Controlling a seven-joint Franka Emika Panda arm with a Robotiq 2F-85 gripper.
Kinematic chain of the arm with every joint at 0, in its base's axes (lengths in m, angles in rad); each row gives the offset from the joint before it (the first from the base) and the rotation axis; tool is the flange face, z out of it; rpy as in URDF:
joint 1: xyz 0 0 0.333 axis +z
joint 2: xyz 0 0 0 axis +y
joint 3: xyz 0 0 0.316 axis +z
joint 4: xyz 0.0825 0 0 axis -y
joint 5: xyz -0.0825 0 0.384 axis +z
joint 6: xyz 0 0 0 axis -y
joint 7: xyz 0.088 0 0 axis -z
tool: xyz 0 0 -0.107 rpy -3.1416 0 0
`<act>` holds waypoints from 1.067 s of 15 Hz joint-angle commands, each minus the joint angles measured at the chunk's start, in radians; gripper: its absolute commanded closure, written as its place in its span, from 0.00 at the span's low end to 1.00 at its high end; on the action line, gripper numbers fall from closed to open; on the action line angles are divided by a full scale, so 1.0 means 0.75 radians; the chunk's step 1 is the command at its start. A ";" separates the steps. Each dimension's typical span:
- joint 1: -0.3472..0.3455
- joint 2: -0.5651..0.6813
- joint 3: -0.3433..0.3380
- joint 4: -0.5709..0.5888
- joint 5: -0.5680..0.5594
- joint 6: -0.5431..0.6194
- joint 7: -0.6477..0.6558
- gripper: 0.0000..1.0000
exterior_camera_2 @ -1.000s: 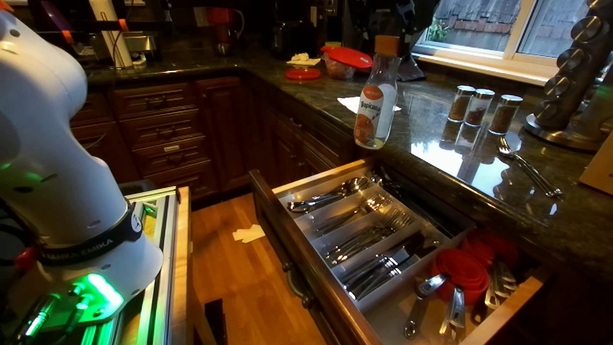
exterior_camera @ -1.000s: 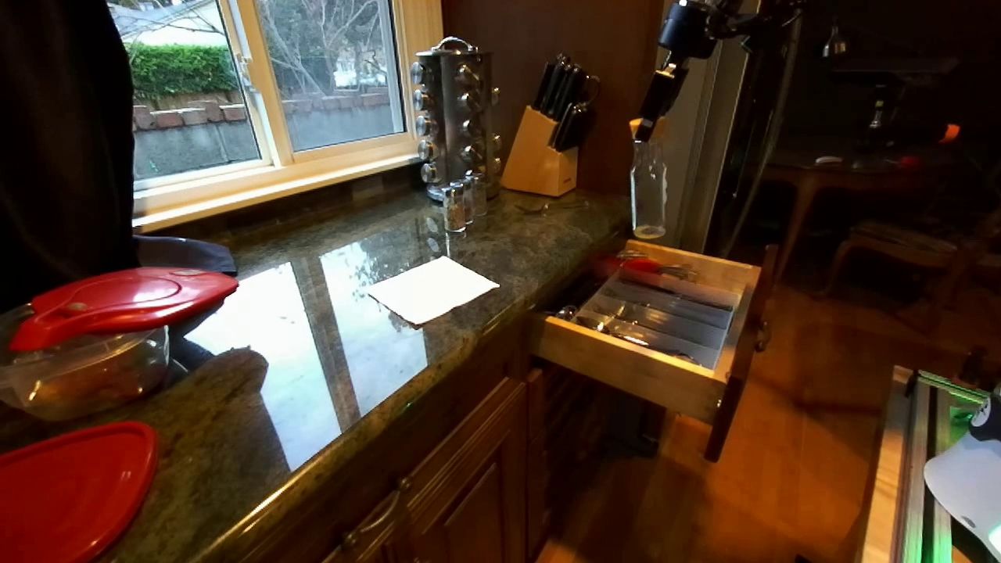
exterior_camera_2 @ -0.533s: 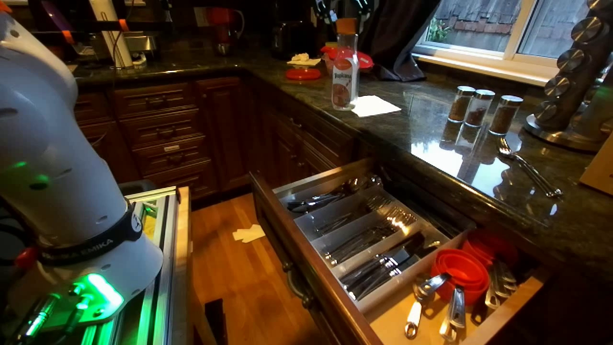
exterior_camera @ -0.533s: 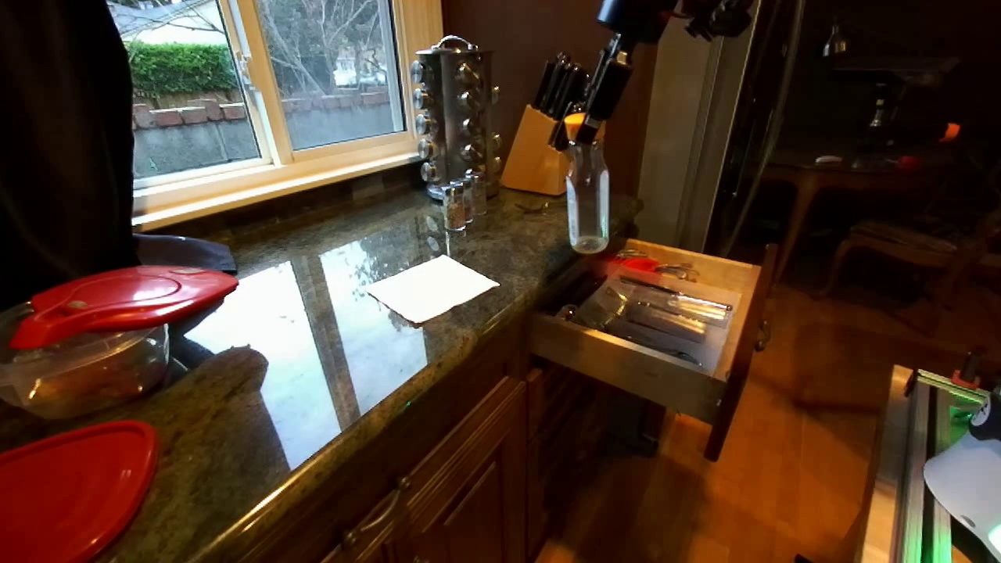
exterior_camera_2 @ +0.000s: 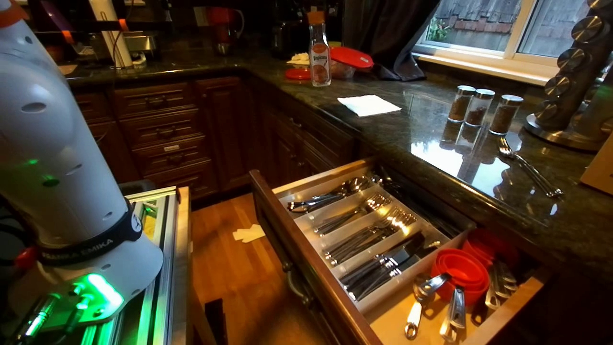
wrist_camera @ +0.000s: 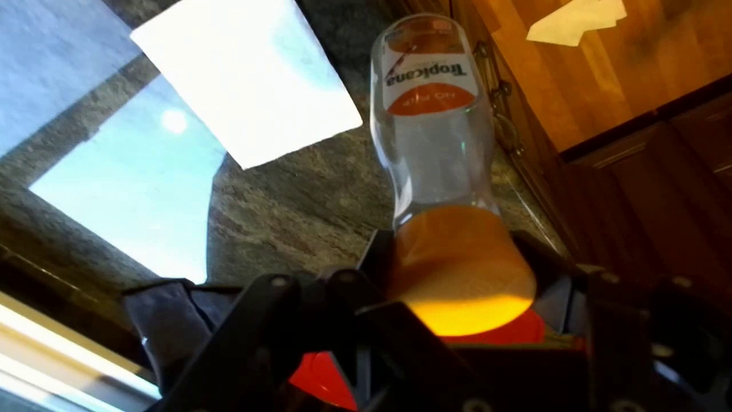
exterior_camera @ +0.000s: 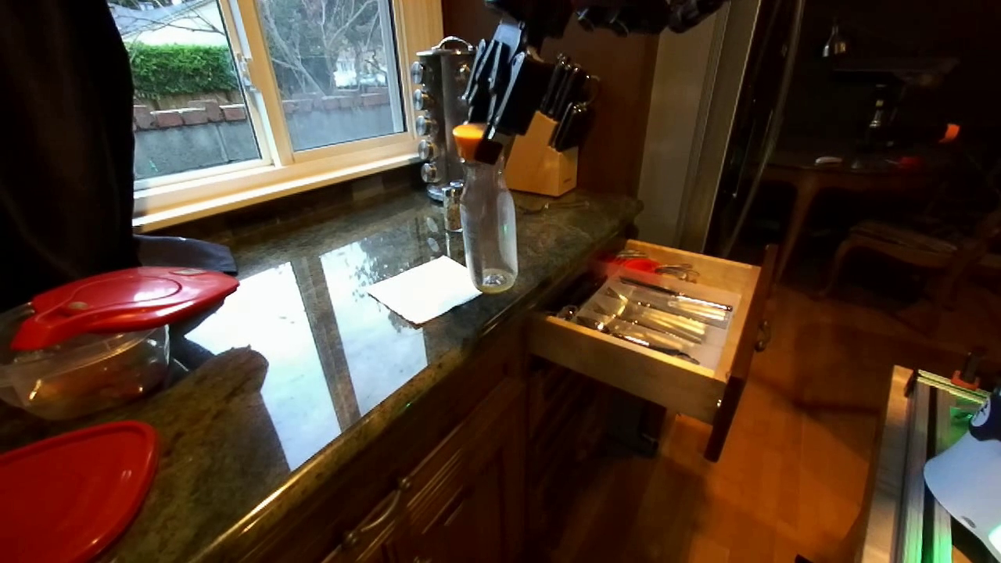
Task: Move the bottle to the left
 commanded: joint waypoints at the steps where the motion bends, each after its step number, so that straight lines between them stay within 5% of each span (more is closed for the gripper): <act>1: -0.033 0.023 0.036 0.030 0.016 -0.006 -0.026 0.46; 3: -0.036 0.045 0.038 0.052 0.021 -0.006 -0.047 0.46; 4: -0.037 0.047 0.038 0.055 0.021 -0.006 -0.050 0.71; 8: -0.003 0.126 0.034 0.170 0.294 -0.071 -0.437 0.71; 16: -0.088 0.371 0.095 0.498 0.397 -0.451 -0.933 0.71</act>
